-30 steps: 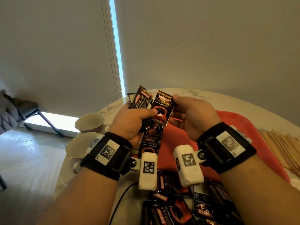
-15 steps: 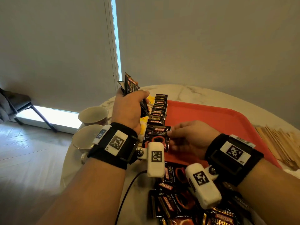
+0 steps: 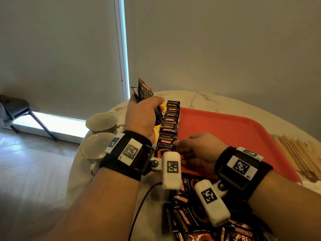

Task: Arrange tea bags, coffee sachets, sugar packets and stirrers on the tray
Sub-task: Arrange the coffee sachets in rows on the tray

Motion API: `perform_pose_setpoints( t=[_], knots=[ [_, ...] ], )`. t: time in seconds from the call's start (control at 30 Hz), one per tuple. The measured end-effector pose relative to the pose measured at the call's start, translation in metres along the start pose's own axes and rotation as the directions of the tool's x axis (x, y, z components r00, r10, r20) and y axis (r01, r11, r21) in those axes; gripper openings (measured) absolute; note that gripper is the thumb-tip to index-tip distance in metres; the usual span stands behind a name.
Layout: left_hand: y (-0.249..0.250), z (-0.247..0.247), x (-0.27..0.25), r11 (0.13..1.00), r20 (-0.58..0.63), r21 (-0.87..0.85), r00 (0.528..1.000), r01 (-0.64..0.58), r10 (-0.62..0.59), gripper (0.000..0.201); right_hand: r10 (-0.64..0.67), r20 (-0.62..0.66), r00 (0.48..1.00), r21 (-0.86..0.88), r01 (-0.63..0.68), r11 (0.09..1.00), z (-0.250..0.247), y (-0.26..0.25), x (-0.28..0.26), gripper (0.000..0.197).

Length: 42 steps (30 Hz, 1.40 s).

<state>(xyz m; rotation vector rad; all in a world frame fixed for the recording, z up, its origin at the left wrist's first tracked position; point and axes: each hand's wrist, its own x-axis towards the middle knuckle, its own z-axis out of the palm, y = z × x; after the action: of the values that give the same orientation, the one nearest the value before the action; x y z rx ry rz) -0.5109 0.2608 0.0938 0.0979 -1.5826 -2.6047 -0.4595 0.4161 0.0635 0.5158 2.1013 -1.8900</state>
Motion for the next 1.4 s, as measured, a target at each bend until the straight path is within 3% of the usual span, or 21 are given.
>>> perform_pose_setpoints(
  t=[0.43, 0.77, 0.87, 0.93, 1.1, 1.2, 1.3, 1.4],
  knots=[
    [0.000, 0.001, 0.000, 0.999, -0.003, -0.025, 1.000, 0.020, -0.020, 0.031, -0.016, -0.082, 0.997, 0.004, 0.016, 1.000, -0.004, -0.006, 0.007, 0.007],
    [-0.005, 0.002, -0.002, 0.991, 0.100, -0.065, 0.989, 0.120, -0.113, 0.021, -0.049, -0.111, 0.993, -0.016, 0.047, 0.999, -0.013, -0.029, 0.035, 0.015],
    [-0.008, 0.004, -0.003, 0.987, 0.142, 0.010, 0.977, 0.160, -0.160, 0.015, -0.048, -0.069, 0.997, -0.027, 0.046, 0.999, -0.016, -0.036, 0.039, 0.017],
    [-0.011, 0.006, -0.004, 0.982, 0.152, 0.073, 0.971, 0.173, -0.183, 0.022, -0.085, -0.009, 0.996, 0.023, 0.086, 0.996, -0.019, -0.042, 0.037, 0.019],
    [-0.016, 0.008, -0.006, 0.983, 0.167, 0.131, 0.975, 0.127, -0.148, 0.035, -0.314, 0.110, 0.943, 0.181, 0.292, 0.939, -0.025, -0.057, 0.023, 0.030],
    [-0.018, 0.008, -0.008, 0.981, 0.186, 0.145, 0.970, 0.129, -0.155, 0.033, -0.399, 0.156, 0.904, 0.124, 0.383, 0.916, -0.023, -0.054, 0.021, 0.021],
    [-0.018, 0.008, -0.007, 0.978, 0.181, 0.159, 0.970, 0.133, -0.161, 0.034, -0.398, 0.176, 0.900, 0.126, 0.381, 0.916, -0.025, -0.051, 0.025, 0.009],
    [-0.015, 0.010, -0.007, 0.981, 0.123, 0.055, 0.973, 0.188, -0.193, 0.038, -0.413, 0.181, 0.892, 0.155, 0.389, 0.908, -0.032, -0.052, 0.030, 0.004]
  ],
)
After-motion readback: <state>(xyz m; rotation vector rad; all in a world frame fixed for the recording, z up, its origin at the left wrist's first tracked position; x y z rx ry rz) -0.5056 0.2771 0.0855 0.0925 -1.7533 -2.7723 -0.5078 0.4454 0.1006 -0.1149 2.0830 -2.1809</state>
